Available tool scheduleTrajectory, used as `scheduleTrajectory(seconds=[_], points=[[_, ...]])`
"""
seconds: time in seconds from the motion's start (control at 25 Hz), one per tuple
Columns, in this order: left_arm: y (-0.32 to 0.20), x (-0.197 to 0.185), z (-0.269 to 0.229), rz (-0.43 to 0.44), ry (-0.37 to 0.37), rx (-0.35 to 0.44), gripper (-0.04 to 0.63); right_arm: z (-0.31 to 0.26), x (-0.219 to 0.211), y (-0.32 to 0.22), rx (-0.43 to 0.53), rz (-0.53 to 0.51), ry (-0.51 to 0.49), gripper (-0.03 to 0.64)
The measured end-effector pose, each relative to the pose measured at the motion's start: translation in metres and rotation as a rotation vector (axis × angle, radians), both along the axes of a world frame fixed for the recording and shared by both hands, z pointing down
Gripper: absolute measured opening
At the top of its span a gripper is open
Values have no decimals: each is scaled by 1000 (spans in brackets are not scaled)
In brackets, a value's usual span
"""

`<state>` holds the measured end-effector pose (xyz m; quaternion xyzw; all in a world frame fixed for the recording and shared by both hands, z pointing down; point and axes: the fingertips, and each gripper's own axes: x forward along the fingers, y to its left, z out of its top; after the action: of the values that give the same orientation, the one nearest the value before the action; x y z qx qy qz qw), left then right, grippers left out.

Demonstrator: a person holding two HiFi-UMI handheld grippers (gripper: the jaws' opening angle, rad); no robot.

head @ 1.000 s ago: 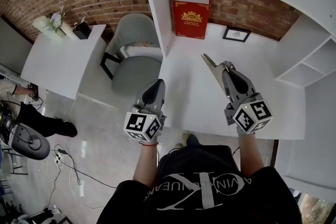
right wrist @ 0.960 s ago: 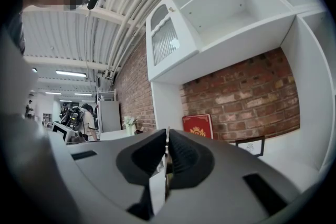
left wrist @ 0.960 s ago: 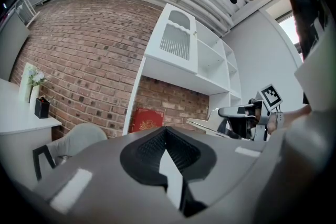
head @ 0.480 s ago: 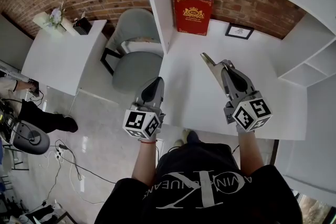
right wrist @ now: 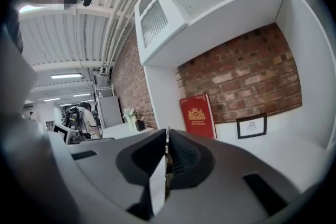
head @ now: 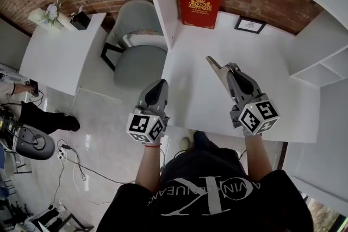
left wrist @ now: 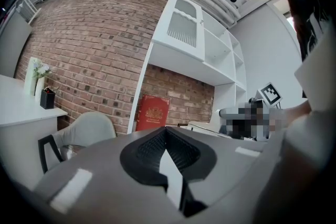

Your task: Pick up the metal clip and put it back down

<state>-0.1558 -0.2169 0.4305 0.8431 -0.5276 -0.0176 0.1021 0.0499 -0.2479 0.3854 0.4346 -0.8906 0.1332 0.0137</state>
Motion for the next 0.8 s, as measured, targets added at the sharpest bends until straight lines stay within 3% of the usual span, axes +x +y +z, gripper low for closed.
scheduleTrajectory(seconds=[0.8], points=[[6, 2, 80, 0, -9, -179, 8, 114, -16, -2, -256, -27, 3, 26]])
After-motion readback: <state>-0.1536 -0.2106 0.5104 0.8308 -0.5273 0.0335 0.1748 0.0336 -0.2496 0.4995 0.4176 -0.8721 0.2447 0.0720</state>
